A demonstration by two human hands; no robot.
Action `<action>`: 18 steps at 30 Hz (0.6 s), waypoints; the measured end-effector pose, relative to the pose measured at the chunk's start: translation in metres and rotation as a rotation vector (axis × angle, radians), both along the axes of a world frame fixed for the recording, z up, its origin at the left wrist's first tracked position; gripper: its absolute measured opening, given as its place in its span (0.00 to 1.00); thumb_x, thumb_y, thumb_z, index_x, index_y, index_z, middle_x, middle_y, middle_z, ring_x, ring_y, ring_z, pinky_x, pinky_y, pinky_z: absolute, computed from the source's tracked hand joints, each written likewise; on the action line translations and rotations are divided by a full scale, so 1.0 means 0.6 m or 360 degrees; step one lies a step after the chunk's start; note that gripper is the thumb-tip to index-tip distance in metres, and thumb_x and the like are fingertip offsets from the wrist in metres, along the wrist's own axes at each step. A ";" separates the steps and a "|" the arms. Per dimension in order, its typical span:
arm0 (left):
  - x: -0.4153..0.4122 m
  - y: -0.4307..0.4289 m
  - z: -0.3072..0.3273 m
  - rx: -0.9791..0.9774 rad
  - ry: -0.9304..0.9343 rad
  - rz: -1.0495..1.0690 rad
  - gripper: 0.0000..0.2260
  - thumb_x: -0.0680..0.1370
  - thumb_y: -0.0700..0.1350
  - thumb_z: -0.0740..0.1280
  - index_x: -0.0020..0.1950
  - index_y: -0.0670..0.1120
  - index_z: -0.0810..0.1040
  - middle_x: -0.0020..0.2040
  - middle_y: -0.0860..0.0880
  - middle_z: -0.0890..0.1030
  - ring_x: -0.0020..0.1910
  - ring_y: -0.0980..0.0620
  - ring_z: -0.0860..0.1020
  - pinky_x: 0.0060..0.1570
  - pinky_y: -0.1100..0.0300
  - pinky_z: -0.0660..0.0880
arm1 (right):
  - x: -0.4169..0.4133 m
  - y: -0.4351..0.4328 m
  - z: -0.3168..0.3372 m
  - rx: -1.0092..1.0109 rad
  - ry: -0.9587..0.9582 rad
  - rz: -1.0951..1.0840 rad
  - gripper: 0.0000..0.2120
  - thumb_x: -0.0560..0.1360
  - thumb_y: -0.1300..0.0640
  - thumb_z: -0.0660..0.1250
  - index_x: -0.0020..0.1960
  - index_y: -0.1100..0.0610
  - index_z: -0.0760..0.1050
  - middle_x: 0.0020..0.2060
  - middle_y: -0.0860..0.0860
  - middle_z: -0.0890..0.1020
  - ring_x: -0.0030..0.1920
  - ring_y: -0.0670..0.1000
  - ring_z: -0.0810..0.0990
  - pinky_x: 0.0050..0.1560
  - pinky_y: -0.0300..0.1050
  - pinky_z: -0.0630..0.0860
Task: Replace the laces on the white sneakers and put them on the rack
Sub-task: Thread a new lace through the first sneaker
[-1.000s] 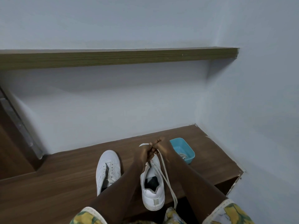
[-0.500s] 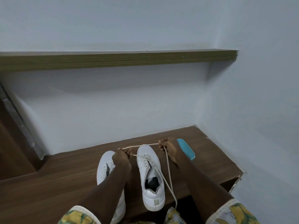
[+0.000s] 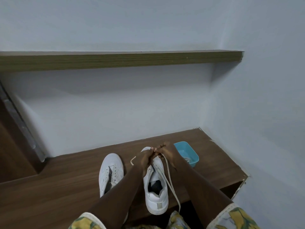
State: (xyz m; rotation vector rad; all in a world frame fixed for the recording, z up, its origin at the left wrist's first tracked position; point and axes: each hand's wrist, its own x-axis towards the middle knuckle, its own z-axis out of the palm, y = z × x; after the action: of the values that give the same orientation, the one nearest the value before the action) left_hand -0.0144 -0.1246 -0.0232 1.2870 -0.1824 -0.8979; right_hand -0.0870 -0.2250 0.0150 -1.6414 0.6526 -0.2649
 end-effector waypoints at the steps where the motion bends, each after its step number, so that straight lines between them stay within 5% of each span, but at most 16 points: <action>1: 0.009 -0.001 -0.007 0.0036 -0.0038 0.0009 0.11 0.80 0.47 0.61 0.41 0.45 0.77 0.39 0.48 0.82 0.43 0.55 0.79 0.43 0.63 0.71 | -0.003 -0.001 0.000 0.0004 0.0008 0.0017 0.03 0.74 0.65 0.67 0.42 0.62 0.73 0.30 0.54 0.79 0.25 0.45 0.73 0.28 0.38 0.69; 4: 0.023 0.007 -0.005 0.0109 0.0006 0.0282 0.08 0.81 0.45 0.60 0.44 0.44 0.74 0.37 0.50 0.80 0.35 0.59 0.80 0.33 0.69 0.74 | -0.011 -0.003 0.001 -0.0005 0.0030 0.0045 0.06 0.74 0.66 0.67 0.39 0.61 0.73 0.29 0.53 0.78 0.23 0.44 0.71 0.28 0.37 0.67; 7: 0.045 0.021 -0.015 0.0192 -0.0007 0.0527 0.11 0.81 0.44 0.60 0.40 0.42 0.73 0.24 0.53 0.79 0.23 0.62 0.78 0.24 0.67 0.72 | -0.018 -0.007 0.005 0.0004 0.0024 -0.0038 0.09 0.75 0.67 0.66 0.37 0.61 0.72 0.28 0.53 0.76 0.25 0.46 0.70 0.26 0.35 0.67; 12: 0.103 0.067 -0.064 0.0382 -0.0020 0.0821 0.15 0.79 0.49 0.64 0.35 0.43 0.75 0.28 0.49 0.81 0.44 0.41 0.82 0.42 0.54 0.73 | -0.023 -0.029 0.014 0.0247 -0.0059 -0.0143 0.10 0.76 0.66 0.66 0.38 0.59 0.69 0.28 0.53 0.73 0.20 0.42 0.69 0.22 0.34 0.65; 18: 0.106 0.083 -0.050 0.0421 0.0011 0.0832 0.15 0.80 0.48 0.62 0.35 0.44 0.74 0.20 0.53 0.77 0.20 0.58 0.73 0.26 0.63 0.65 | -0.033 -0.049 0.031 0.0770 -0.0299 -0.0244 0.08 0.79 0.64 0.61 0.42 0.55 0.72 0.30 0.50 0.73 0.23 0.42 0.71 0.25 0.33 0.67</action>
State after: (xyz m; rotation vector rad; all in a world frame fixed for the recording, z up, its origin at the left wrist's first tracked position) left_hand 0.0493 -0.0751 -0.0534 1.4811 0.2794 -0.4847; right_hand -0.1065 -0.2547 0.0333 -1.0921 0.6406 -0.3378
